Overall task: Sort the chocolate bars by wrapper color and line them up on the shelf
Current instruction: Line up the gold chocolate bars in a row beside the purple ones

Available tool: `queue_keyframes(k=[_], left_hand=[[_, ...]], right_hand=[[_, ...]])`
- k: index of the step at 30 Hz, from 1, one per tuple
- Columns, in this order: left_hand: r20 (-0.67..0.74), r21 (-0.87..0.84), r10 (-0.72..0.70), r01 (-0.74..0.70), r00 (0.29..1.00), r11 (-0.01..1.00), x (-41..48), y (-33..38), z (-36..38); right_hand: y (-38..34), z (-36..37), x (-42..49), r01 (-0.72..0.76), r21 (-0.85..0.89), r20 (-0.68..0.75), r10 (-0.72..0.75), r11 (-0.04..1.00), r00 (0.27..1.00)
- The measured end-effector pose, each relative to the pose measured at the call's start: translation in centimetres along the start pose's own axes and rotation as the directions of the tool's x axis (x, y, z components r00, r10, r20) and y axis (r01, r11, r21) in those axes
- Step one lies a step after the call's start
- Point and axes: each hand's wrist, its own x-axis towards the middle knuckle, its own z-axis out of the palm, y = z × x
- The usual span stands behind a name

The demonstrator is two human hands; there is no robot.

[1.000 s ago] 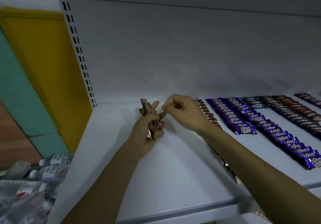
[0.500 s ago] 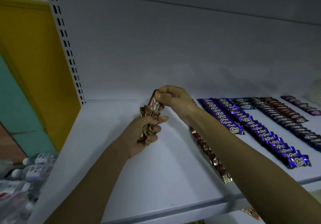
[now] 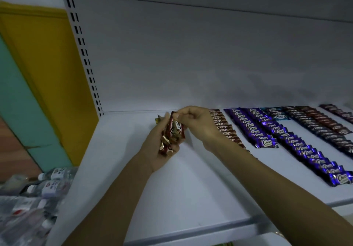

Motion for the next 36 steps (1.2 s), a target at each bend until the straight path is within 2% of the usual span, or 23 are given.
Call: queue_keyframes(k=[3, 6, 9, 11, 15, 17, 20, 22, 28, 30, 31, 36], left_hand=[[-0.033, 0.046, 0.041, -0.039, 0.999, 0.998, 0.0, -0.2, 0.1], [-0.072, 0.0, 0.078, -0.078, 0.994, 0.997, 0.1, -0.3, 0.0], [-0.12, -0.037, 0.103, -0.109, 0.987, 0.993, 0.2, -0.3, 0.0], [-0.129, -0.039, 0.118, -0.124, 0.985, 0.992, 0.3, -0.4, 0.0], [-0.162, -0.079, 0.131, -0.146, 0.978, 0.986, 0.6, -0.6, -0.1], [-0.157, -0.16, 0.126, -0.151, 0.98, 0.975, 0.6, -0.4, -0.1], [-0.153, -0.202, 0.092, -0.122, 0.984, 0.972, 0.2, -0.1, 0.2], [-0.164, -0.226, 0.072, -0.108, 0.984, 0.968, 0.3, -0.1, 0.2], [-0.166, -0.264, 0.062, -0.105, 0.984, 0.959, 0.6, -0.2, -0.1], [-0.166, -0.263, 0.066, -0.108, 0.984, 0.959, 0.6, -0.3, -0.1], [-0.165, -0.259, 0.07, -0.112, 0.984, 0.959, 0.6, -0.3, 0.0], [-0.139, -0.166, 0.11, -0.133, 0.984, 0.977, 0.7, -0.4, -0.2]], right_hand=[[0.4, 0.6, -0.1, -0.002, -0.009, -0.063, 0.001, 1.0, 0.998], [-0.1, 0.1, -0.4, -0.104, -0.037, -0.105, 0.099, 0.994, 0.989], [-0.7, -1.0, -1.3, -0.144, -0.146, 0.049, 0.153, 0.979, 0.987], [-0.8, -1.3, -1.7, -0.123, -0.098, 0.118, 0.134, 0.988, 0.984], [-0.5, -1.8, -1.3, -0.067, -0.035, -0.001, 0.067, 0.997, 0.998], [0.3, -2.6, -0.4, -0.065, -0.144, -0.064, 0.056, 0.987, 0.996], [1.7, -3.5, 0.5, -0.005, -0.499, -0.012, -0.001, 0.867, 1.0], [2.3, -3.6, 0.8, 0.054, -0.649, 0.057, -0.022, 0.759, 0.998], [3.7, -3.7, 1.3, 0.156, -0.865, 0.101, -0.139, 0.478, 0.985], [3.9, -4.0, 1.6, 0.174, -0.926, 0.154, -0.084, 0.336, 0.984], [3.8, -4.1, 1.8, 0.175, -0.939, 0.168, -0.047, 0.296, 0.985], [2.3, -4.1, 3.6, 0.137, -0.936, 0.152, 0.022, 0.325, 0.988]])
